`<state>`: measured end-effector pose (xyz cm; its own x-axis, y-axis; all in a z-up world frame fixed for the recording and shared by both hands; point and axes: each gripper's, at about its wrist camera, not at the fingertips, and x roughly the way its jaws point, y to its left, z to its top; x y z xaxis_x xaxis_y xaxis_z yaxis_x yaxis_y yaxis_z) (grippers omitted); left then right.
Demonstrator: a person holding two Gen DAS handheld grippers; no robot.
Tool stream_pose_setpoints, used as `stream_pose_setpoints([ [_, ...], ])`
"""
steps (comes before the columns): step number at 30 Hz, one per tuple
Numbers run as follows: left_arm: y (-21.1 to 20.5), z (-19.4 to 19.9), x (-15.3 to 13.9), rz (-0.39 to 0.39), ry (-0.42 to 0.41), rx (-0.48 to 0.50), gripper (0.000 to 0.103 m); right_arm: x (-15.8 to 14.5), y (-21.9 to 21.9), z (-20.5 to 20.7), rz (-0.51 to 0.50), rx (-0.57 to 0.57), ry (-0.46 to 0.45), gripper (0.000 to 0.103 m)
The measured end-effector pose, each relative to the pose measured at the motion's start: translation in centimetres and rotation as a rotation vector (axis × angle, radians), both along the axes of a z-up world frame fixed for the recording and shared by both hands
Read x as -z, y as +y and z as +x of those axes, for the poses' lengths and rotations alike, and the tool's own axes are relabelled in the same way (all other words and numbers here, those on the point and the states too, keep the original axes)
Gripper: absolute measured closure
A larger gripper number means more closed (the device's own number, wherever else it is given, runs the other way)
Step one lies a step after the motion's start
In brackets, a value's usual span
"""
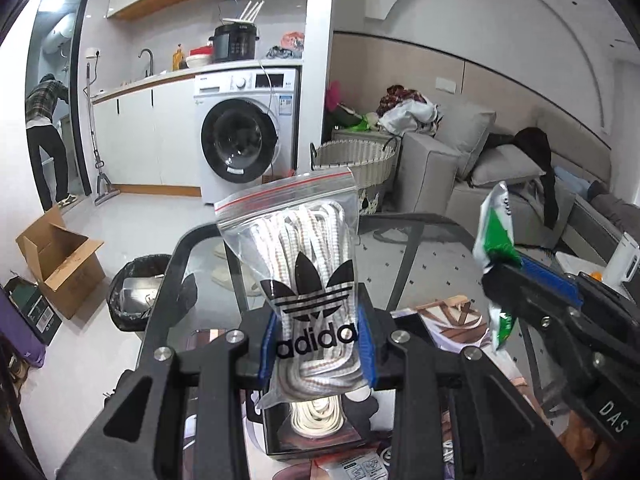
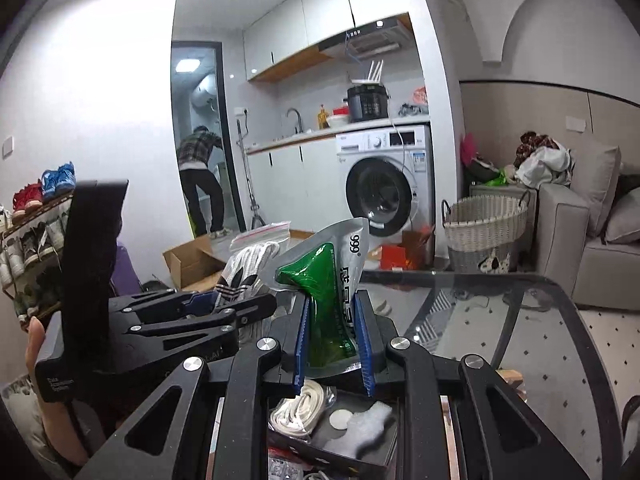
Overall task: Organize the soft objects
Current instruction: 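Lower the lace bag and green sachet into the black box with both tools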
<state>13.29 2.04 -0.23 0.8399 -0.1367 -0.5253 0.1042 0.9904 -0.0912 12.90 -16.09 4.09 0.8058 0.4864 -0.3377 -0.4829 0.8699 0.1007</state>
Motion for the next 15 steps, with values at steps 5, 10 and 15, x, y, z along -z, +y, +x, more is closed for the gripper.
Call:
stream_pose_setpoints([
  [5,0.0,1.4,1.3,-0.017,0.098,0.018,0.071,1.3,0.3,2.8,-0.031,0.021,0.122,0.082],
  [10,-0.8,2.7,3.2,0.002,0.222,0.047,0.071,3.3,0.7,5.1,-0.061,0.021,0.245,0.082],
  [15,-1.2,3.4,4.3,0.017,0.292,0.042,0.071,6.3,0.6,7.1,-0.056,0.014,0.389,0.082],
])
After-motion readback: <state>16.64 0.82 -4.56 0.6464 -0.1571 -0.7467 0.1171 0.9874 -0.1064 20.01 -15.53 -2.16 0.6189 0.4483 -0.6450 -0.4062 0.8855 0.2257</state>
